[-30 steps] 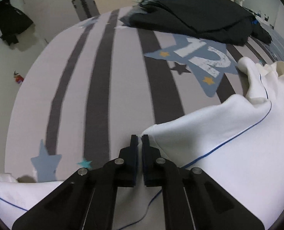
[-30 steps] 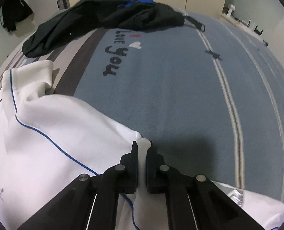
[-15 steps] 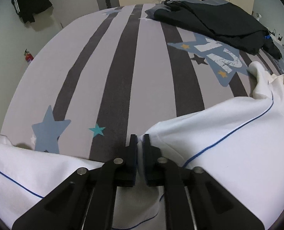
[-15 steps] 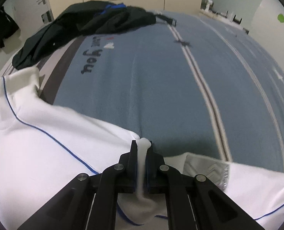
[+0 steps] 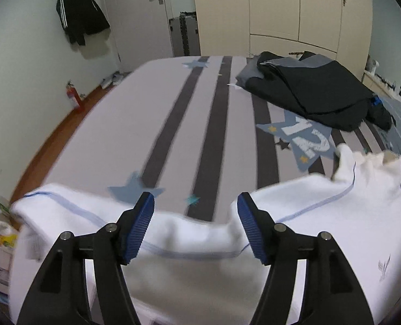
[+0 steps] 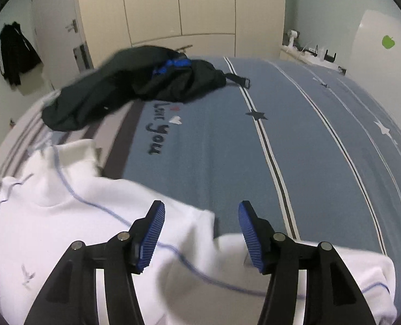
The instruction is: Fold clothes
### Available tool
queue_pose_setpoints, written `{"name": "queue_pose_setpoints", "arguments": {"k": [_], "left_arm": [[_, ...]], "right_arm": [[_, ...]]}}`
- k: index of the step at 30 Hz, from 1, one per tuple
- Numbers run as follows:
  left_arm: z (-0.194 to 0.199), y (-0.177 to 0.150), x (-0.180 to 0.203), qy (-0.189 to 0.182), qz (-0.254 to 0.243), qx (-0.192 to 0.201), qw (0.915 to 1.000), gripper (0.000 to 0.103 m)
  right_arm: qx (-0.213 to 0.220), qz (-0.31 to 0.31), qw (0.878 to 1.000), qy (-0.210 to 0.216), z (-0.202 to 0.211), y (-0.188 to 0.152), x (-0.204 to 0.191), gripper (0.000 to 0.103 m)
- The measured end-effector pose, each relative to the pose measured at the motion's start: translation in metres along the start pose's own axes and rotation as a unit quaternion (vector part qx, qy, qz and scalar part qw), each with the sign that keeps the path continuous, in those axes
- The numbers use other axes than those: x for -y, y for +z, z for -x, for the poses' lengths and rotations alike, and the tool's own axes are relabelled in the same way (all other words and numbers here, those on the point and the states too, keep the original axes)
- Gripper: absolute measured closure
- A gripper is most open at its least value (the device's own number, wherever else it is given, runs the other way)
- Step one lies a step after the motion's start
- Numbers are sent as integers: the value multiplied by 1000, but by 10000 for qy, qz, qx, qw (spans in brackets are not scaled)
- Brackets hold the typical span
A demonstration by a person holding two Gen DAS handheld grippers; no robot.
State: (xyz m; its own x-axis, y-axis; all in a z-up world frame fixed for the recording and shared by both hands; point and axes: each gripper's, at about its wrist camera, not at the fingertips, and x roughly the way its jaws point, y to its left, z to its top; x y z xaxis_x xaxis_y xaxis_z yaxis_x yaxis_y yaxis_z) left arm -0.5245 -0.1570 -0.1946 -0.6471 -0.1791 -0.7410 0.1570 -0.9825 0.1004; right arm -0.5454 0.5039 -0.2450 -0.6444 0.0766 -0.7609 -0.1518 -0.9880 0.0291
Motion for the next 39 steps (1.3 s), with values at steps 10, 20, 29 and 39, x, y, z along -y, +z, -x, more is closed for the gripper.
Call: {"name": "queue_pose_setpoints", "arguments": {"k": [10,20,29,39], "left_arm": [[48,-71,-180,531,1649,-390,9841,41],[-9,-87,-235,353,1281,-915,9869,36],[-99,-102,-272,770,778,-1421,9838,47],[-47,-30,-341,1005,-103,-559,9933,94]], "right_arm": [[-243,29,9996,160,44,-56,-73,50],[-474,-149,9986,-155,51,-96,-140,50],[-378,-554,9970,-379,61,-98,-171,50],[-594,-541,9944,-681,59,-110,-197,50]]}}
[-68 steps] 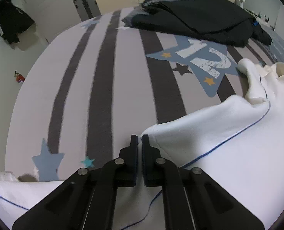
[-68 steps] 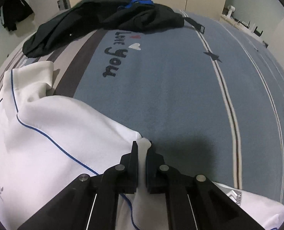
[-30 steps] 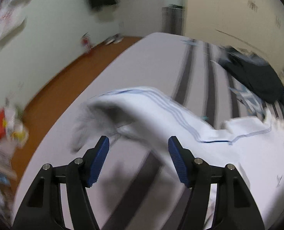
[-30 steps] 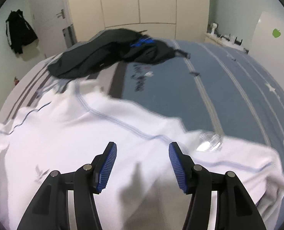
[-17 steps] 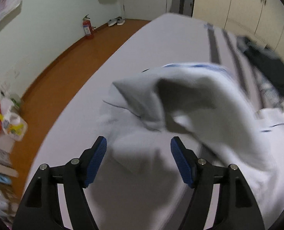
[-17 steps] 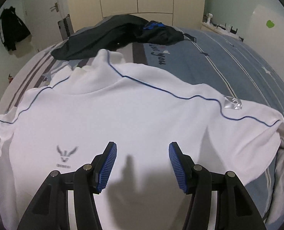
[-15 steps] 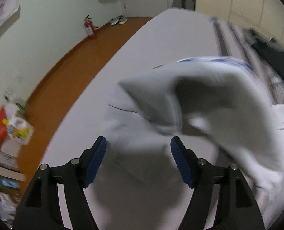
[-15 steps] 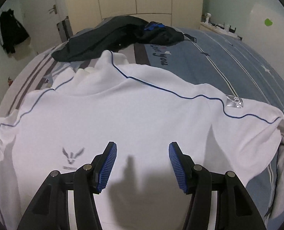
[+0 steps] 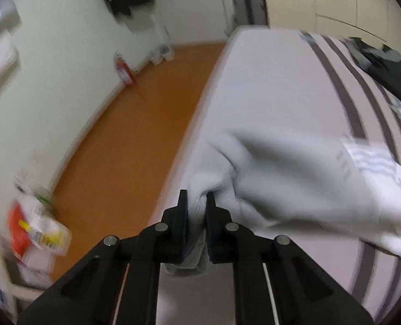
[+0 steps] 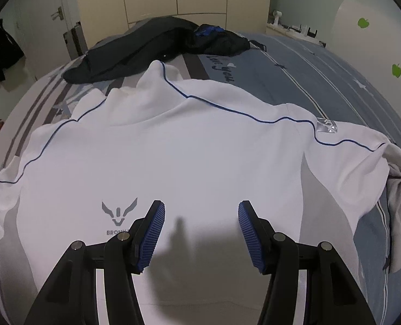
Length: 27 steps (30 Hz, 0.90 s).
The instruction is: Fold clothes
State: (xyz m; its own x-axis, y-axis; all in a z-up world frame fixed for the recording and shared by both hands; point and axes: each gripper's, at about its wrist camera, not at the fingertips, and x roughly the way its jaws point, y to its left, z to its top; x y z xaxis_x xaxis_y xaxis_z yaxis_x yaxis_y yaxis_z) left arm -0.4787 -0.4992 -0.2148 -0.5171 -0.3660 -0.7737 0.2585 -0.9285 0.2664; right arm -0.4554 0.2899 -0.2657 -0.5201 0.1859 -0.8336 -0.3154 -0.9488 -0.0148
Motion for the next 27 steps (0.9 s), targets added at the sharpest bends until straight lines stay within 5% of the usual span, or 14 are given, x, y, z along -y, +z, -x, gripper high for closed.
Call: {"name": "queue_pose_setpoints", "arguments": {"k": [3,5,7,9,14,21,27], "left_arm": [[16,30,-43,200,-339,225,9990,80],[21,36,-48,150,-307,234,9991,34],[22,41,-53,106,-71,95,9999,14],[16,35,-54,-158,250,-227,9993,13],[19,-18,-34,170,432,-335,9984,13],[-21,-65,-23,-702,1343,-976,9836,13],[-55,-43,27,-747,1710,-968,9777,13]], "right_arm": [[46,-88,9999,-47,2,3,-2,50],[47,-123,9999,-57,1,4,-3,50],[40,-125,9999,-63,0,6,-5,50],[37,-66,10000,-59,-1,6,-8,50],[24,2,10000,-45,-3,4,-8,50],[137,-113,9996,-198,-1,7,15,50],[185,-123,9988,-439,-4,12,42,50]]}}
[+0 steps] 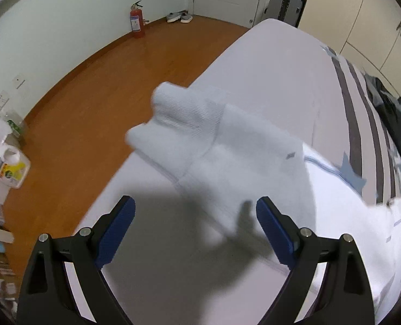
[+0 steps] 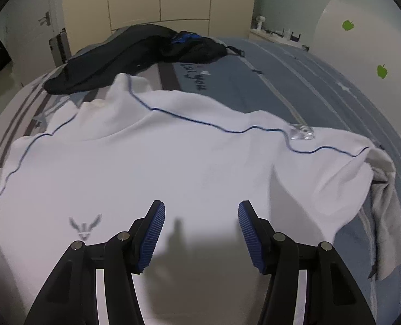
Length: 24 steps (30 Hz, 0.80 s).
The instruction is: Fold clothes
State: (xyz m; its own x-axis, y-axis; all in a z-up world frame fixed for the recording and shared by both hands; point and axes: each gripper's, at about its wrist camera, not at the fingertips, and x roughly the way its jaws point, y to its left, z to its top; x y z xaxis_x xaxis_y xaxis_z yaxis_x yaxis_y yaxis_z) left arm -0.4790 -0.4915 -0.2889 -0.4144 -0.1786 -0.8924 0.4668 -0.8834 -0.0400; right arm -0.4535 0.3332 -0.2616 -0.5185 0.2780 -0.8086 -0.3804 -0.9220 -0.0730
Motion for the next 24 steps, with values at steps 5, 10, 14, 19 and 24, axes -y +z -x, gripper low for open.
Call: {"name": "queue_pose_setpoints", "arguments": {"k": [5,10,14,19,24], "left_arm": [[-33,3,16,244,-50,-269,9993,35],[-30,-3,21,117,-416,-158,9989,95],[-3,-8,11,117,-846,24,9963,98],[23,-31,-23,-128,-787,-245,9965,84],[32,-47,-57,444,-599,-186,9970,70]], "right_arm": [[74,-211,9996,-156,-4,5,25,50],[54,-242,9995,-208,-10,4,36,50],[-18,-205,9996,-185,-15,1,35,50],[7,-162,9997,-188,-14,0,33,50],[-13,-124,9997,-193,-14,1,32,50]]}}
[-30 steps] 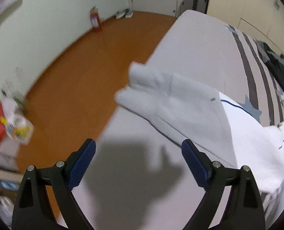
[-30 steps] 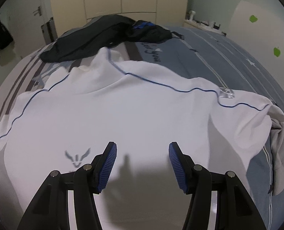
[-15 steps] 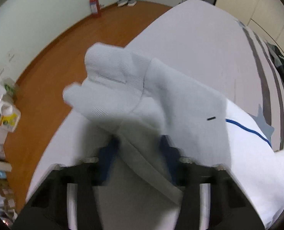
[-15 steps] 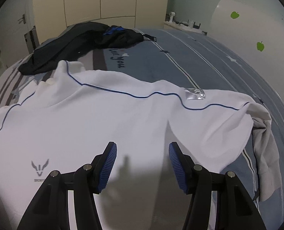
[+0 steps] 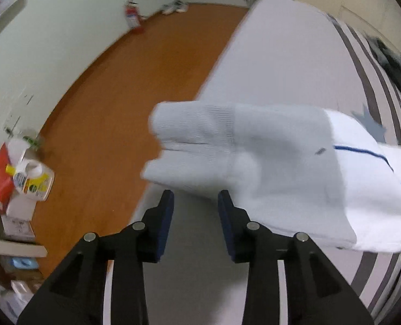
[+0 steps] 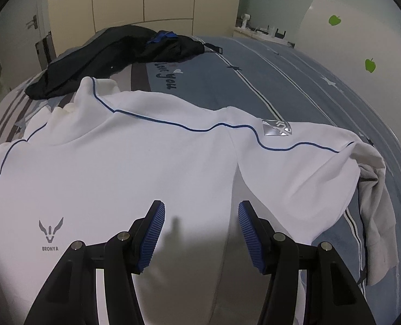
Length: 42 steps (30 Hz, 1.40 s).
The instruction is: Fold clothes
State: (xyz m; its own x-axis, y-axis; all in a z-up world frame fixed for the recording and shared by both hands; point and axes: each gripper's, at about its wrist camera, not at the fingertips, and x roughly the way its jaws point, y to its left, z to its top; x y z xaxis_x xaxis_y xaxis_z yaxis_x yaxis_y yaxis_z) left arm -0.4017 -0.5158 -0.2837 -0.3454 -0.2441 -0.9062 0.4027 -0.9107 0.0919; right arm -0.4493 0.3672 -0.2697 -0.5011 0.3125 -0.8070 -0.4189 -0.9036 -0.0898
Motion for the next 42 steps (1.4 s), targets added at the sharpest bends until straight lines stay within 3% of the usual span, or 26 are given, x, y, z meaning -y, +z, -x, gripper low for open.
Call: {"name": "queue_pose_setpoints", "arguments": {"k": [2,4,10,14,15,16,18,20,25,28,31,33,34,37,39,42], "left_arm": [[3,0,-12,83,293,169,9994,49],[-2,4,-17,207,462,245,9984,40],[-33,22,-18,-58,925,18,9957,30],[-53,18,-5,-23,782,-117,9969,30],[-52,17,-4,-136,805,-65,9966,43],[-52,15,-3,-248,827,-13,9963,64],[-45,14,1,-85,582,98,9982,89],[-30,13,7,106,241,284,9992,95],[40,10,23,206,-52,946,9953,95],[91,4,45,15,-243,1283,9914,95],[143,-3,87,-276,-635,1606,9846,95],[190,-21,148,-560,-963,1842,9766,95],[194,-15,162,-660,-1028,1900,9742,95],[244,-35,244,-1144,-1271,2107,9625,95],[258,-22,282,-1367,-1343,2133,9580,95],[271,-47,376,-1773,-1428,2127,9502,95]], "right_arm": [[4,16,10000,47,2,0,-1,50],[-2,57,10000,66,3,-2,-3,50],[-25,51,10000,46,7,-9,0,50],[-55,64,10000,-26,8,-12,6,50],[-60,68,9999,-56,8,-13,8,50],[-61,70,9999,-80,8,-13,10,50],[-54,81,9999,-123,8,-15,14,50],[-49,147,9997,-179,9,-15,17,50],[-12,159,9996,-248,15,-15,37,50],[59,46,9996,-262,23,-11,59,50],[167,13,9994,-313,31,-6,85,50],[220,-19,9992,-328,35,-2,104,50],[231,-54,9992,-320,38,0,116,50],[271,-18,9991,-330,42,5,149,50],[300,27,9990,-319,43,8,173,50],[186,-118,9997,-107,37,12,208,50]]}}
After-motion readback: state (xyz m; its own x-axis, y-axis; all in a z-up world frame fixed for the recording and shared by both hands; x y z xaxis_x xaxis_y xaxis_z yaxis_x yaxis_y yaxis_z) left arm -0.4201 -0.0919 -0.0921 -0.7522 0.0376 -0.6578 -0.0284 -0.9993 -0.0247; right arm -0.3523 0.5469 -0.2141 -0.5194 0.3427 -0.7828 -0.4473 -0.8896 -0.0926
